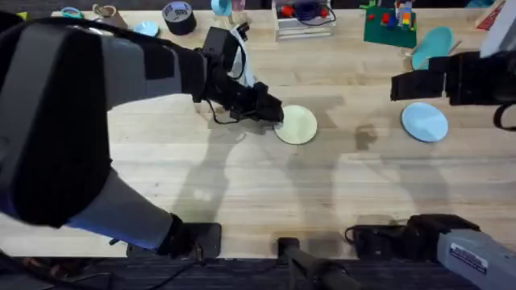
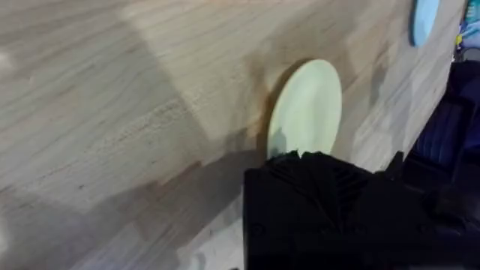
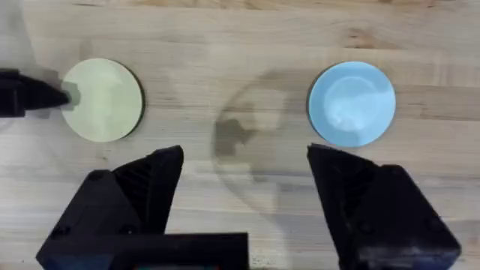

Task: Pick up the plates from the table one by one and place each into a slot on the dish rack.

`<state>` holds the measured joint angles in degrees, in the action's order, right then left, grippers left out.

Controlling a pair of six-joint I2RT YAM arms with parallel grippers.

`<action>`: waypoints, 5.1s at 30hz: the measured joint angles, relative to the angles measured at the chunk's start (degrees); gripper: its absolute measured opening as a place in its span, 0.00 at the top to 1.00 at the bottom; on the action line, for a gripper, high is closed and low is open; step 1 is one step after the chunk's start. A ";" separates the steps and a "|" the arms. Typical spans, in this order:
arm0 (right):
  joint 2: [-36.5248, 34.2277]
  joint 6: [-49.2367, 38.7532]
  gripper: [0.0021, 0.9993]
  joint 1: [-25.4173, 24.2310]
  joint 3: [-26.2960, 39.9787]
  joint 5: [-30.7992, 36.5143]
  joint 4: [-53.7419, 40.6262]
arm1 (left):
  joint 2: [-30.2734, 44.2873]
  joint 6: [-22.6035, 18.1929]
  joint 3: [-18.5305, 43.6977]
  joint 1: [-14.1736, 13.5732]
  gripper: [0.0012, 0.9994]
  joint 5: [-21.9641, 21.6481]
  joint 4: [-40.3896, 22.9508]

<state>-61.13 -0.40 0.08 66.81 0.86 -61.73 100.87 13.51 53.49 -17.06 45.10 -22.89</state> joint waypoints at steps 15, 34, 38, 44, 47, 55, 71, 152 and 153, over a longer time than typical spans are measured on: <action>0.00 0.00 0.00 0.00 0.00 0.00 0.00 | 3.52 -1.81 0.02 0.28 0.96 2.34 0.72; 0.00 0.25 0.00 0.00 0.01 -0.02 0.00 | 5.90 -2.40 0.17 0.48 0.96 6.24 1.98; -0.31 1.12 0.00 -0.04 0.02 -1.78 0.05 | 5.91 -2.40 0.17 0.48 0.96 6.23 2.12; -8.43 1.73 0.01 -0.15 0.22 -11.00 1.45 | 5.91 -2.40 0.17 0.48 0.96 6.21 2.14; -12.25 1.77 0.01 -0.15 0.22 -14.72 3.29 | 5.91 -2.40 0.17 0.48 0.96 6.21 2.12; -21.33 1.95 0.01 -0.15 0.22 -24.58 8.01 | 5.90 -2.38 0.17 0.48 0.96 6.17 2.14; -33.45 1.22 0.00 1.78 0.22 -37.79 11.13 | 5.91 -2.38 0.17 0.48 0.96 6.17 2.14; -19.85 -0.24 0.97 2.40 10.34 -14.26 -3.53 | -24.44 -8.79 16.33 0.15 0.96 -30.84 -28.99; -19.35 -0.26 0.97 2.35 10.98 -12.92 -4.25 | -24.43 -9.02 17.04 0.15 0.96 -31.64 -29.87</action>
<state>-80.48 -0.67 2.43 77.79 -12.05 -65.99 76.43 4.49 70.53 -16.91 13.45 -52.76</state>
